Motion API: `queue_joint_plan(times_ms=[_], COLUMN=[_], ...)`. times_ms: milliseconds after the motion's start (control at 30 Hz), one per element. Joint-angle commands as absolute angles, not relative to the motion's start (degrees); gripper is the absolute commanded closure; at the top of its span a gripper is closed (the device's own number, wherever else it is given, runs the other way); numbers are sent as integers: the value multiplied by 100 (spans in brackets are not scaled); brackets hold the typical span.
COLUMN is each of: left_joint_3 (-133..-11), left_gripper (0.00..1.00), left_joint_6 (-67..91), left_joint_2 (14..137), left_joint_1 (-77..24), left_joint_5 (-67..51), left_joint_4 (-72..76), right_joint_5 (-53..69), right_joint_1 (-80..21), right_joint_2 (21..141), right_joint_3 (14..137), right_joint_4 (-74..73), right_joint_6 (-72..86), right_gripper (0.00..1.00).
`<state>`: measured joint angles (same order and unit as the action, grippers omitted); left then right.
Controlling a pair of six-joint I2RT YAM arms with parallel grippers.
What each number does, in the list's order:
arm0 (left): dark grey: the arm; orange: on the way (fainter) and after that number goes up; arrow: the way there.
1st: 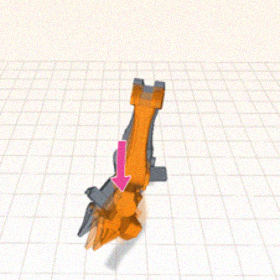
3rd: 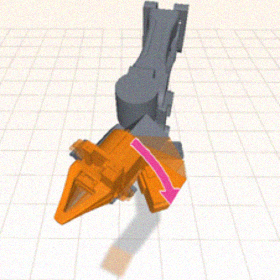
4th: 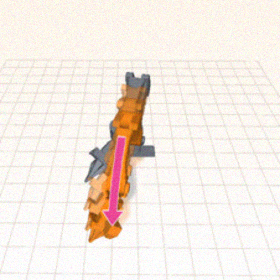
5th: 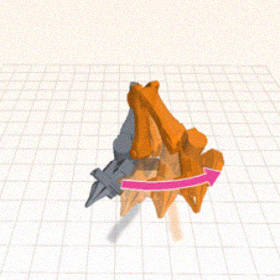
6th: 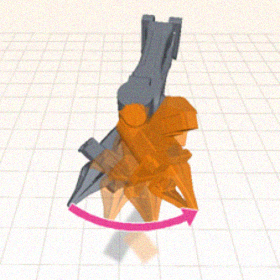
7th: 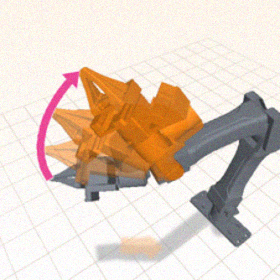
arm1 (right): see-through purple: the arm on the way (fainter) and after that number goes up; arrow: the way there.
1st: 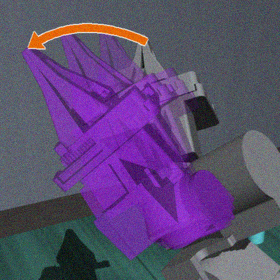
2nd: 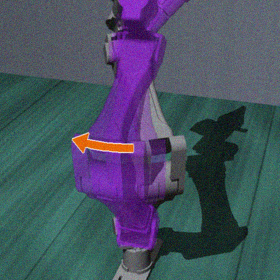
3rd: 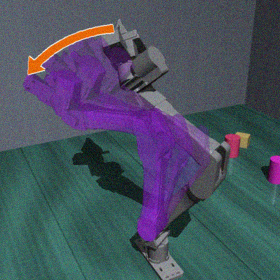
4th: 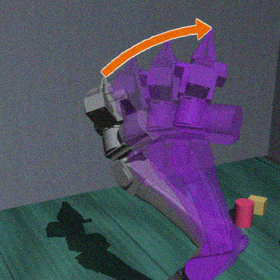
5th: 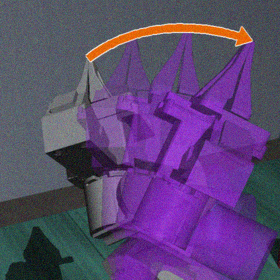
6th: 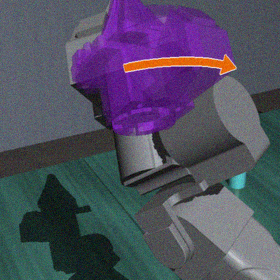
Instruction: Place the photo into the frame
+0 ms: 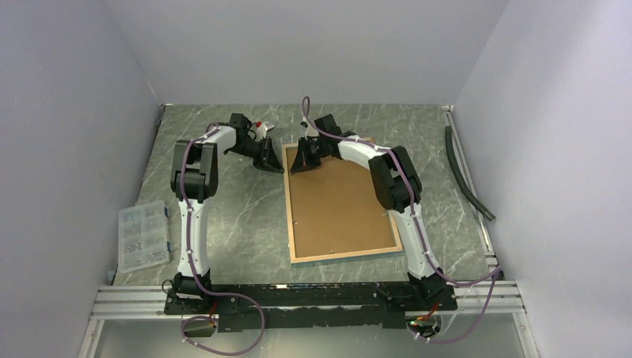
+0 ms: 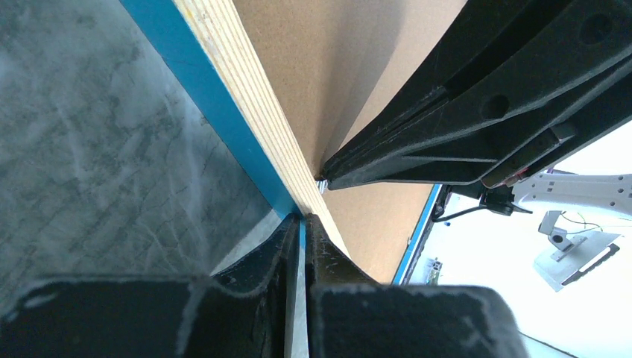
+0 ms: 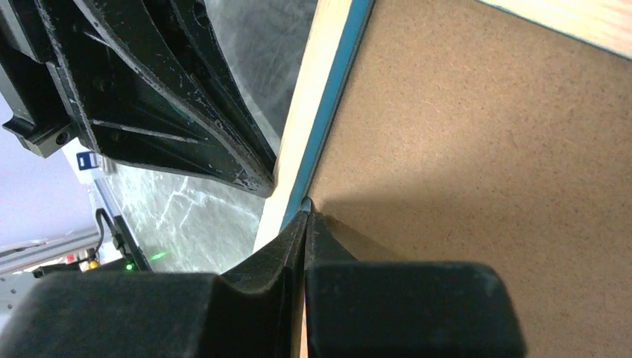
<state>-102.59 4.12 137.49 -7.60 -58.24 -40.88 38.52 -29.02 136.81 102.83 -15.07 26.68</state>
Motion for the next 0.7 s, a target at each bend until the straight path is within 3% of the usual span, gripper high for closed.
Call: queue_joint_plan(times_ms=[0, 667], left_joint_3=[-10190, -10267], left_gripper=[89, 89], left_joint_6=[285, 283], left_joint_2=[13710, 13731], left_joint_1=[-888, -896], left_joint_5=[-5574, -5576], left_joint_4=[-4162, -4199], right_joint_5=[3767, 4075], right_joint_1=[-2917, -3177], right_joint_2=[13914, 14253], right_joint_3=[10628, 11155], right_joint_4=[-1834, -2531], right_joint_6=[2322, 1853], right_gripper=[95, 96])
